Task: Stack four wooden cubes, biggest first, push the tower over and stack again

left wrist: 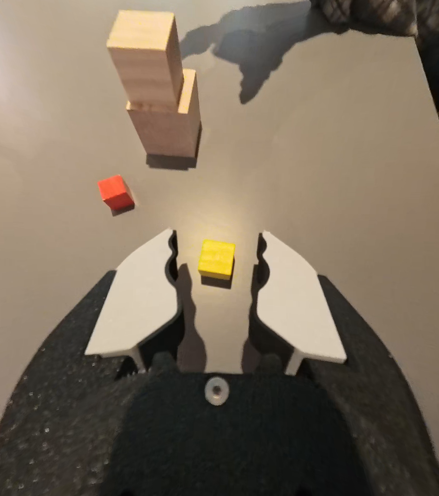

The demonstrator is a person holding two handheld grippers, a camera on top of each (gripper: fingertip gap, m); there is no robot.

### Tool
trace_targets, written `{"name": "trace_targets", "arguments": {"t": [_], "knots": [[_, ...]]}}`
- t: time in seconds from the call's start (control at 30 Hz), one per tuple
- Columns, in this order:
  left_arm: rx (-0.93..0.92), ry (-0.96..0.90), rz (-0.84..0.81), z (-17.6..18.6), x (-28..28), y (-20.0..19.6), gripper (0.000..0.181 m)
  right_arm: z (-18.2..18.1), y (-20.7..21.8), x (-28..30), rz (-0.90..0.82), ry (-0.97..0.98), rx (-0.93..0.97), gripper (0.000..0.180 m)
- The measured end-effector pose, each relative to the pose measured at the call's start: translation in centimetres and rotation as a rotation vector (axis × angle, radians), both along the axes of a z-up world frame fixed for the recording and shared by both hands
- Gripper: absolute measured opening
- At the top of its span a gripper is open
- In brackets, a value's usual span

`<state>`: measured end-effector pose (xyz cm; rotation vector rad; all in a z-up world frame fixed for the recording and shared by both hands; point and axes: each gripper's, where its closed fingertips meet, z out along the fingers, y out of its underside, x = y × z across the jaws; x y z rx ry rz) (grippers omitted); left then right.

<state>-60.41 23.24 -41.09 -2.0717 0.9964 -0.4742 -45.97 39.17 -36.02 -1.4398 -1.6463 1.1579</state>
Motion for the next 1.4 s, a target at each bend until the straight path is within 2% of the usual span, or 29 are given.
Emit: {"name": "trace_targets", "arguments": {"t": [0.43,0.5,0.57,0.63,0.7,0.83,1.0,1.17,1.4], "knots": [[-0.014,0.106,-0.031,-2.3,-0.5,-0.1,0.045,-0.2,-0.8,-0.2,0.035,0.001,0.002,0.108],[-0.027,0.122,-0.037,-2.7,-0.4,-0.2,0.040,-0.2,-0.8,-0.2,0.036,0.002,0.001,0.108],[-0.045,0.142,-0.035,-3.2,-0.5,-0.2,0.029,0.0,-0.7,-0.2,0.034,0.008,0.001,0.107],[-0.051,0.132,-0.004,-3.1,-0.5,0.3,0.029,0.2,-0.7,-0.2,0.033,0.016,0.000,0.107],[-0.027,0.085,0.043,-1.9,-0.2,1.2,0.029,0.3,-0.6,-0.1,0.029,0.020,0.004,0.106],[0.011,-0.028,0.106,3.4,1.4,3.9,0.029,0.7,-0.2,0.1,0.018,0.036,-0.006,0.106],[0.000,0.040,0.072,7.8,4.0,8.2,0.028,-0.2,0.1,0.1,0.019,0.011,-0.014,0.104],[-0.003,0.033,-0.010,8.5,7.0,11.3,0.028,-0.7,0.3,0.1,0.014,-0.002,-0.023,0.104],[-0.009,0.064,-0.048,6.8,7.4,12.3,0.028,-1.0,0.7,0.2,0.006,-0.010,-0.036,0.104]]}}
